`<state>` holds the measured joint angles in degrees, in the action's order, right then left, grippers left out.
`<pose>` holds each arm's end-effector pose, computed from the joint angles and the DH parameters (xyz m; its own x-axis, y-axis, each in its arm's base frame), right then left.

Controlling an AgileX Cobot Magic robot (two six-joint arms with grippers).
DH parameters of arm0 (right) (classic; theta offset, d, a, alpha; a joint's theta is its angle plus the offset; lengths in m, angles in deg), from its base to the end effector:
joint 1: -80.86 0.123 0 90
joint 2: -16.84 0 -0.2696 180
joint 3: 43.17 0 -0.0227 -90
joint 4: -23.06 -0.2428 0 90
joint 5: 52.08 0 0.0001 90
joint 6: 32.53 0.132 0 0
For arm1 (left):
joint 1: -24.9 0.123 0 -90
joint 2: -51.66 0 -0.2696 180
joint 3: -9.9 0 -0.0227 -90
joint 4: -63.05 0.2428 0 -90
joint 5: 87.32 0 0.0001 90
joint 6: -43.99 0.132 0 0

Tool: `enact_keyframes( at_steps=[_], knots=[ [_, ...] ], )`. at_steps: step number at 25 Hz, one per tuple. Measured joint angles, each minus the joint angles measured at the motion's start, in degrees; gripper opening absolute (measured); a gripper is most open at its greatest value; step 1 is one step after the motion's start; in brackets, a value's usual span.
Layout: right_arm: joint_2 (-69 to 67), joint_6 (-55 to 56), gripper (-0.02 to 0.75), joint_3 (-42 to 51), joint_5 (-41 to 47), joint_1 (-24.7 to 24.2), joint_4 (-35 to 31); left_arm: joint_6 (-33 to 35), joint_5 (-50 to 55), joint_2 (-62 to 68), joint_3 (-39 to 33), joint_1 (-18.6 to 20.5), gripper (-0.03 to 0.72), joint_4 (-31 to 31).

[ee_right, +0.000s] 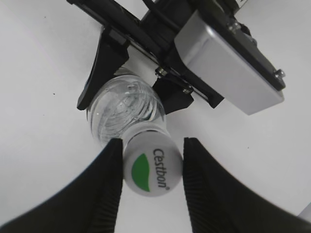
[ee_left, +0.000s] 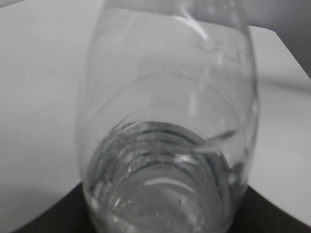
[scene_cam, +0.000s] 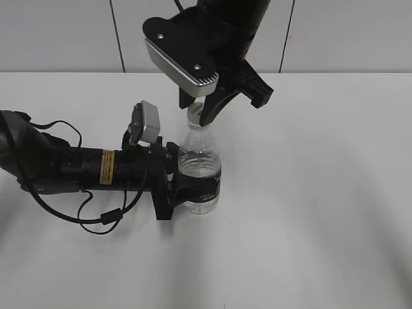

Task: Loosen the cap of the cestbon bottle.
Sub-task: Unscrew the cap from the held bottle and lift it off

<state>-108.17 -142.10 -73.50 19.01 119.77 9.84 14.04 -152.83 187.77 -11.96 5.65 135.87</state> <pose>0.3175 0.2930 0.2220 0.8305 -0.5403 -0.1353 -0.5541 -0.7766 -0.2999 0.3019 -0.2269 0.0558 -0.1665 0.2654 -0.9496 0.9814 0.1378 -0.1336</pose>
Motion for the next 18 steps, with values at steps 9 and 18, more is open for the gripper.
enact_keyframes(
  at_steps=[9, 18],
  knots=[
    [0.06, -1.39, 0.295, 0.0, 0.11, 0.0, 0.0, 0.0, 0.0, 0.0, 0.0, 0.0, 0.363, 0.11],
    [0.57, -1.47, 0.294, 0.36, 0.16, 0.0, 0.33, -0.11, 0.09, -0.06, 0.0, 0.0, 0.363, 0.78]
  ],
)
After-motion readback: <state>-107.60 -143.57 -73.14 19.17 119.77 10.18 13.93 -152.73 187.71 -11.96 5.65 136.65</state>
